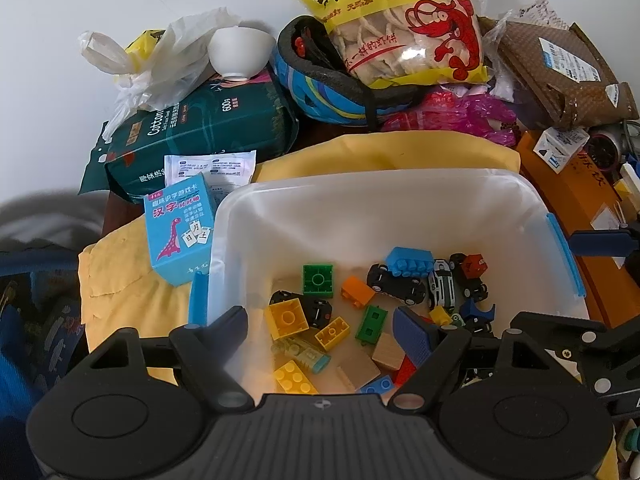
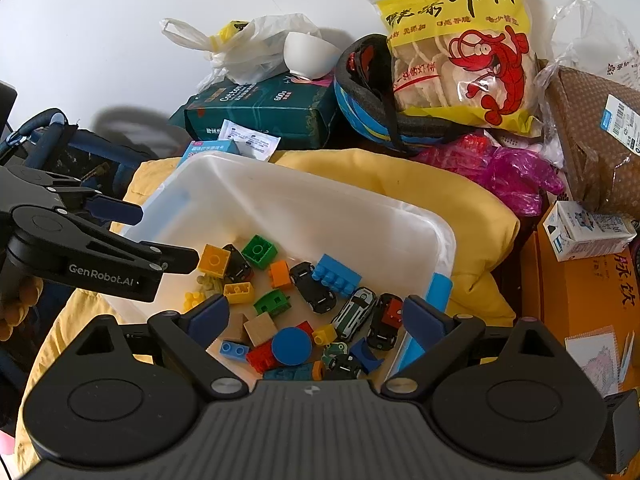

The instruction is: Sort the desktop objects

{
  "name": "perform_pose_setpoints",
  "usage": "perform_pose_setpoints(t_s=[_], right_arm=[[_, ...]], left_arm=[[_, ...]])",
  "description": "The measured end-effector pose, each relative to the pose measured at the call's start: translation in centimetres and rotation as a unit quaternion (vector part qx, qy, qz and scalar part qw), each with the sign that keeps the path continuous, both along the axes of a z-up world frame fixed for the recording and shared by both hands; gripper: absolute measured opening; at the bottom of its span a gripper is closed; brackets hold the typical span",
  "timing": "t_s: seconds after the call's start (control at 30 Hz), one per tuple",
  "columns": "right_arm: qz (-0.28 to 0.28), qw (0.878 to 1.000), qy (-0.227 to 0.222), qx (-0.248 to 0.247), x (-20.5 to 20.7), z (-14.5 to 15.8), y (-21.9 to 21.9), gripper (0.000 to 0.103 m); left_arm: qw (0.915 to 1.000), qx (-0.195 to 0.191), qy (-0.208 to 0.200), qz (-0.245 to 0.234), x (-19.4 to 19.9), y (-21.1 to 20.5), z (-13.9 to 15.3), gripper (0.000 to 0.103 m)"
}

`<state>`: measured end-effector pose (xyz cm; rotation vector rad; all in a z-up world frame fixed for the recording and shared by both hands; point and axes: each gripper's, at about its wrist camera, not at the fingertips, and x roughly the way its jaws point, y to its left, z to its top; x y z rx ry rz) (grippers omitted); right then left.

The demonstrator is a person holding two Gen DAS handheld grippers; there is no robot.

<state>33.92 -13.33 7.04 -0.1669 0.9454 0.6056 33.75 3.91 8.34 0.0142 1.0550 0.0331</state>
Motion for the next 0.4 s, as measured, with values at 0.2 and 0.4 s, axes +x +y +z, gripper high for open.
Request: perform_pose_setpoints(t_s=[0.2, 0.4], right_arm=[[0.0, 1.0, 0.001, 0.001, 0.01, -0.07, -0.14, 0.096], [0.0, 1.0, 0.002, 0.0, 0.04, -0.13, -0.24, 0.096]], left_arm=[[1.0, 0.0, 0.001, 0.0, -0.11, 0.04, -0.27, 0.083], [0.9999, -0.006, -0.012, 0.002, -0.28, -0.02, -0.18, 0.083]])
